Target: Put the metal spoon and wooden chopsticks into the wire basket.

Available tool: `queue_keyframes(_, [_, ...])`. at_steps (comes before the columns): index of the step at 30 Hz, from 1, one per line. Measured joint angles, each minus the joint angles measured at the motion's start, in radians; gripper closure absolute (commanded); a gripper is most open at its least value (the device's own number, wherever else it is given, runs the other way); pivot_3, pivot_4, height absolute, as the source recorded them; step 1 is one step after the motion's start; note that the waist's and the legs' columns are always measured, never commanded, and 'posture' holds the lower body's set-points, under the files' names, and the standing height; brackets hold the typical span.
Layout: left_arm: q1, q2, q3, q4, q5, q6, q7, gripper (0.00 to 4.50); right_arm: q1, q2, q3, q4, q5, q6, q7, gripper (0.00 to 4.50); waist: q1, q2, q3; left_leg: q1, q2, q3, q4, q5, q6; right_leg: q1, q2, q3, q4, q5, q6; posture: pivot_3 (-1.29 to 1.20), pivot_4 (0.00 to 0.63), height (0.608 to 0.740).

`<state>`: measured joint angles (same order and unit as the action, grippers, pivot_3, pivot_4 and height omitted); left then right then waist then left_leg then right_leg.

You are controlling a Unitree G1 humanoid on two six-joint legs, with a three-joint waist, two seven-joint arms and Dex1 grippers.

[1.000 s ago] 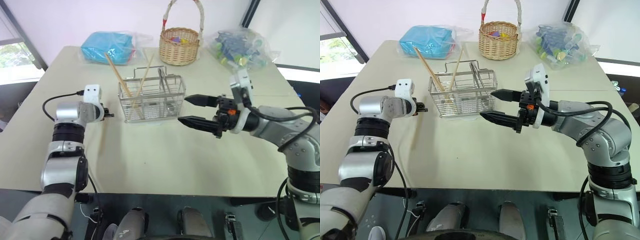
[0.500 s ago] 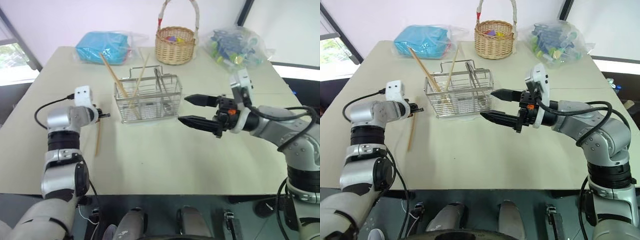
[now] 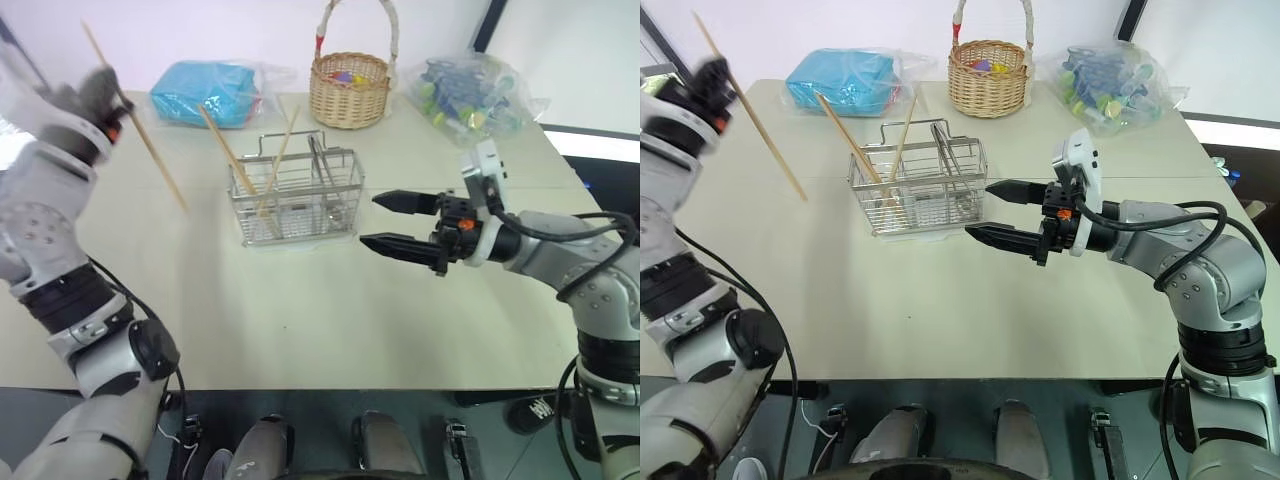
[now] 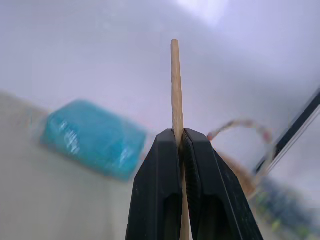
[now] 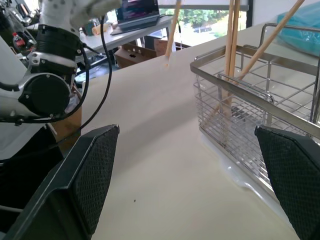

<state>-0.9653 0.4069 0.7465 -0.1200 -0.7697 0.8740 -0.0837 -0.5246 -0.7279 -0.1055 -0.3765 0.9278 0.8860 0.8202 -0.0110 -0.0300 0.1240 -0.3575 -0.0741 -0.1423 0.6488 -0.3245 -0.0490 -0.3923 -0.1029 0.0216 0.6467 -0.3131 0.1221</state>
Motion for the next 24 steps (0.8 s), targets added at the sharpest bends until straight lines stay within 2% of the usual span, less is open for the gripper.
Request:
queue_keyframes(3, [-0.076,-0.008,-0.012,-0.058,-0.092,-0.025,0.02,4.47,0.0,0.0,0.0,0.0,-0.002,0.0,0.004,0.0,0.0,0.0,0.0,0.001,0.0,0.0,0.0,0.0,0.0,0.001,0.0,0.0,0.0,0.0,0.0,0.0,0.15,0.74])
queue_keyframes(8, [-0.047,-0.029,-0.17,-0.092,-0.083,-0.063,0.005,4.47,0.001,0.008,0.0,0.0,-0.006,-0.002,-0.002,0.0,-0.001,0.0,0.0,0.002,0.0,0.001,0.0,0.0,0.0,0.001,0.0,0.0,0.0,0.0,0.0,0.0,0.15,0.74])
queue_keyframes(14, [0.029,-0.021,-0.369,-0.029,0.055,-0.196,-0.102,4.47,0.014,0.014,-0.008,-0.015,0.001,-0.004,-0.031,0.0,-0.003,0.0,0.0,0.002,0.0,0.001,0.0,0.0,0.0,0.0,0.001,0.0,0.0,0.0,0.0,0.0,0.15,0.74])
queue_keyframes(24, [0.098,-0.028,-0.509,0.061,0.232,-0.391,-0.209,4.47,0.035,0.023,-0.03,-0.055,0.036,-0.001,-0.087,0.0,-0.001,0.0,0.0,0.001,0.0,0.001,0.0,0.0,0.0,0.001,0.0,0.0,-0.001,0.0,0.0,0.0,0.15,0.74])
